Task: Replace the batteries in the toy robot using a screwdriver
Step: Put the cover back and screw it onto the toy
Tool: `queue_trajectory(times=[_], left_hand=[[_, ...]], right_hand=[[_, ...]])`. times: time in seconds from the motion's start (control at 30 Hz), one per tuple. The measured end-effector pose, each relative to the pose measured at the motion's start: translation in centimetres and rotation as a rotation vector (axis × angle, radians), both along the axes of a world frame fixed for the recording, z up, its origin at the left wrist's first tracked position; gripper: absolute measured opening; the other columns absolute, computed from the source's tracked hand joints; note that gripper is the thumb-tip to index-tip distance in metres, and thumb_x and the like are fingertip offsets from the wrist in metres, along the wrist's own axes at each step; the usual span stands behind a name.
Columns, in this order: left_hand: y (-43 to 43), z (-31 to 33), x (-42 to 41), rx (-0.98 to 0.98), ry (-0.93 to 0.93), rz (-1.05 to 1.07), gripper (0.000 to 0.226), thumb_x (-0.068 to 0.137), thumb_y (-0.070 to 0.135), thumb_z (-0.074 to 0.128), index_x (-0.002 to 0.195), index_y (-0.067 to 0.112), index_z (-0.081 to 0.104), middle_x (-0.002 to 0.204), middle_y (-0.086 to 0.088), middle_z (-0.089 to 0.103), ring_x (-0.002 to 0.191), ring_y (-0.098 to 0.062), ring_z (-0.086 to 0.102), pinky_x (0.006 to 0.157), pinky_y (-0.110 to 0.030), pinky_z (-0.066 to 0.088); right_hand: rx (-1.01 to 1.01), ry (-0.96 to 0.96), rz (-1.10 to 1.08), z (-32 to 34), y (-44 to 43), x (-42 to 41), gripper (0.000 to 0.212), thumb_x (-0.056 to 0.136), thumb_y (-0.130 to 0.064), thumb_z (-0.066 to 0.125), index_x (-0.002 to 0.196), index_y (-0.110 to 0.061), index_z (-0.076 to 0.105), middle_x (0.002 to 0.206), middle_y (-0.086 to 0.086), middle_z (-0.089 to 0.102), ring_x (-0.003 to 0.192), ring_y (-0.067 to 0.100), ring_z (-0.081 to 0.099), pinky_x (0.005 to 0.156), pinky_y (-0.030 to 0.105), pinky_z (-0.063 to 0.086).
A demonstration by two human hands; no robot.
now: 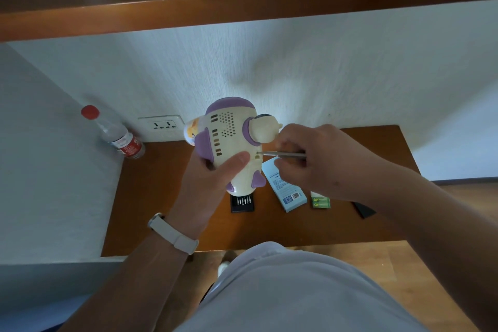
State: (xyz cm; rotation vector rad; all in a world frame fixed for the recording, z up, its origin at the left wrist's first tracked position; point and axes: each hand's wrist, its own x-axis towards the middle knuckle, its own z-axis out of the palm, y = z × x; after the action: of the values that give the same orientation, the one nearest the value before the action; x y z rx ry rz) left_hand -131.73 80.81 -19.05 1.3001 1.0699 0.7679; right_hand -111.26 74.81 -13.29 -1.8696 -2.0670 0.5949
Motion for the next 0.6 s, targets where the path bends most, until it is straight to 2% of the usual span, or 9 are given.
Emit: queue_trajectory(times=[0.07,0.17,0.37,0.47,0.6], left_hand=[[0.11,-0.01,-0.08,0.005,0.001,0.006,0.054,0.078,0.027,0.072,0.129,0.020,0.057,0.118,-0.009,0.069,0.111,-0.028,0.068,0.089,-0.060,0.057],[0.18,-0.04,-0.26,0.009,0.010,0.008,0.055,0.077,0.028,0.072,0.129,0.020,0.057,0.116,-0.007,0.070,0.110,-0.026,0.068,0.088,-0.055,0.059],[0.06,-0.18,-0.47,-0.010,0.005,-0.001,0.053,0.076,0.029,0.073,0.127,0.022,0.058,0.114,-0.004,0.072,0.109,-0.026,0.069,0.085,-0.049,0.061],[-0.26,-0.20,-0.30,-0.008,0.021,0.005,0.053,0.075,0.030,0.074,0.126,0.023,0.058,0.114,-0.004,0.071,0.108,-0.025,0.069,0.086,-0.055,0.060],[-0.44,-0.24,-0.10,-0.012,0.023,0.015,0.055,0.075,0.031,0.073,0.127,0.021,0.057,0.116,-0.006,0.070,0.110,-0.027,0.068,0.088,-0.061,0.057]], right_hand=[[0.005,0.013,0.008,0.15,-0.11,-0.22,0.014,0.086,-0.037,0.052,0.091,-0.033,0.039,0.062,-0.008,0.052,0.053,0.013,0.056,0.045,0.016,0.033],[0.022,0.004,-0.008,0.41,-0.10,-0.41,0.014,0.090,-0.024,0.056,0.089,-0.029,0.043,0.065,-0.005,0.056,0.057,0.017,0.059,0.046,0.021,0.038],[0.068,-0.038,-0.001,0.88,-0.10,-0.37,0.010,0.093,-0.029,0.058,0.083,-0.029,0.055,0.068,-0.008,0.058,0.063,0.013,0.058,0.050,0.014,0.029],[0.118,-0.036,0.004,0.85,0.01,0.02,0.015,0.091,-0.030,0.059,0.078,-0.024,0.063,0.065,-0.009,0.056,0.064,0.015,0.057,0.051,0.018,0.031],[0.112,-0.066,0.000,0.49,0.05,0.13,0.030,0.092,-0.043,0.051,0.080,-0.022,0.067,0.068,-0.005,0.063,0.064,0.015,0.059,0.050,0.022,0.034]])
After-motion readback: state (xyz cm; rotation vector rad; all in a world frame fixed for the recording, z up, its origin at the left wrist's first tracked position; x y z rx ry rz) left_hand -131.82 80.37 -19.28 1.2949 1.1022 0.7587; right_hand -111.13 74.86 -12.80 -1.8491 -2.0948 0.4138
